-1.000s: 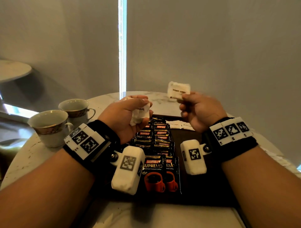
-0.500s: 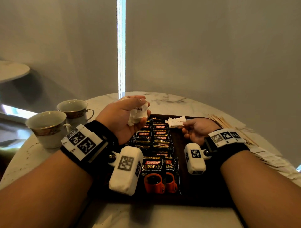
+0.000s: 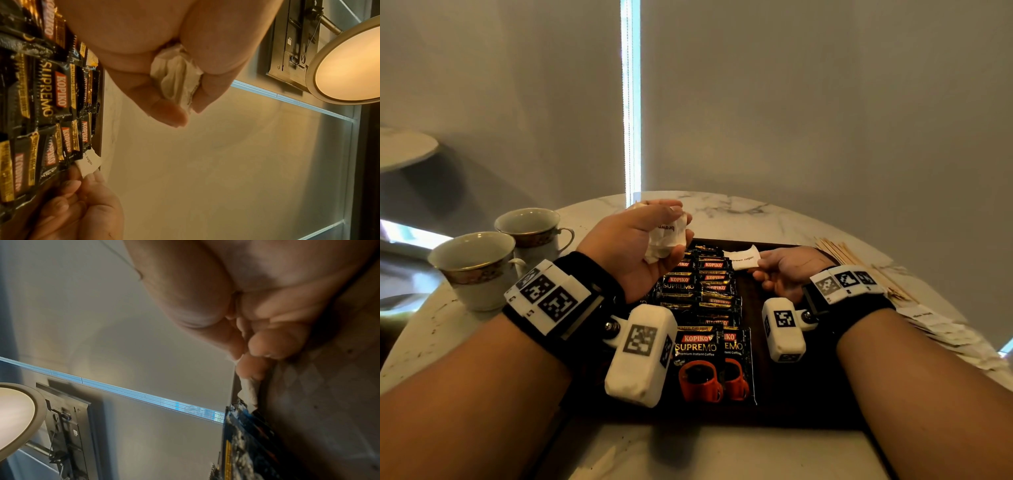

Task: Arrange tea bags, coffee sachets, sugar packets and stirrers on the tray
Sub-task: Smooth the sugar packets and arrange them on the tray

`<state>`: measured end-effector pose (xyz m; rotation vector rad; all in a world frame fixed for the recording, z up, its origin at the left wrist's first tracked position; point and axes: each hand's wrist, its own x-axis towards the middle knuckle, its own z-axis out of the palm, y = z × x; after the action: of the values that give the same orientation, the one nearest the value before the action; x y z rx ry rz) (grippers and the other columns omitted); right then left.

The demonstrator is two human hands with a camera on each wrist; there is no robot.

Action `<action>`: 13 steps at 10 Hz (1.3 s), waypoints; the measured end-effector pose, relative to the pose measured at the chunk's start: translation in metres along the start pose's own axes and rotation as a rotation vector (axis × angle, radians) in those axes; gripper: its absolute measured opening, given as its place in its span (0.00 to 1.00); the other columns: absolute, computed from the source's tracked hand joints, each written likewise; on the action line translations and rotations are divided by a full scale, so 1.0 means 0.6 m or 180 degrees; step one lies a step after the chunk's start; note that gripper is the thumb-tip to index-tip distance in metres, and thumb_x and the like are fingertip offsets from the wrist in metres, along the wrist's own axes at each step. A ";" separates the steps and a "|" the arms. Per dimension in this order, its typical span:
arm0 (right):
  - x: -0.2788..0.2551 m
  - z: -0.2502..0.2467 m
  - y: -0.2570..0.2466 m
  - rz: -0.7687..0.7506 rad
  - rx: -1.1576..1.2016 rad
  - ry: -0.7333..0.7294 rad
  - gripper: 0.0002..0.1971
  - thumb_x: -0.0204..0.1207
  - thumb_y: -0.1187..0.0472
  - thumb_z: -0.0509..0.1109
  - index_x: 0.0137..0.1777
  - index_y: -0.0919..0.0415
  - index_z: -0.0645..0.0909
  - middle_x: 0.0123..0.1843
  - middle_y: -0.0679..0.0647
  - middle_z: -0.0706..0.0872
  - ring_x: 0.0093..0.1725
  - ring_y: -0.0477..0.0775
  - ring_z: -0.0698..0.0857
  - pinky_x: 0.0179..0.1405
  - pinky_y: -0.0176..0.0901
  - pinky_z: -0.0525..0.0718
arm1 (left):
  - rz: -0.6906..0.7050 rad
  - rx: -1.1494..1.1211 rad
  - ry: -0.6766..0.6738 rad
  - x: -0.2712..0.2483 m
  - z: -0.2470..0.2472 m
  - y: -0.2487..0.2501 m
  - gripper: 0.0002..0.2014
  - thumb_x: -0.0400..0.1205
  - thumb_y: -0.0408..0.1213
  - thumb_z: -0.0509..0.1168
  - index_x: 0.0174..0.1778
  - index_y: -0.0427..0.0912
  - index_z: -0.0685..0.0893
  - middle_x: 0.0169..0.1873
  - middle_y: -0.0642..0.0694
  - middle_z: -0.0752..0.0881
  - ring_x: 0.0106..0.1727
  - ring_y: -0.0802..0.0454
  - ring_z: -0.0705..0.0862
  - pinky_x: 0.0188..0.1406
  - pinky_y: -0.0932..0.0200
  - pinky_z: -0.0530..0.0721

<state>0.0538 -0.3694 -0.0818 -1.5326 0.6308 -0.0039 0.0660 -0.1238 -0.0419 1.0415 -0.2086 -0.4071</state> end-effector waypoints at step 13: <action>0.002 0.002 -0.001 -0.0066 0.0225 0.0044 0.11 0.84 0.64 0.64 0.63 0.68 0.77 0.48 0.63 0.80 0.40 0.57 0.84 0.30 0.43 0.85 | -0.0064 -0.0217 -0.0058 -0.004 -0.001 0.004 0.07 0.82 0.32 0.64 0.54 0.38 0.84 0.49 0.38 0.86 0.39 0.47 0.88 0.27 0.61 0.86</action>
<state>0.0555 -0.3690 -0.0817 -1.4720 0.6198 -0.0521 0.0648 -0.1211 -0.0402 0.9738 -0.1993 -0.4391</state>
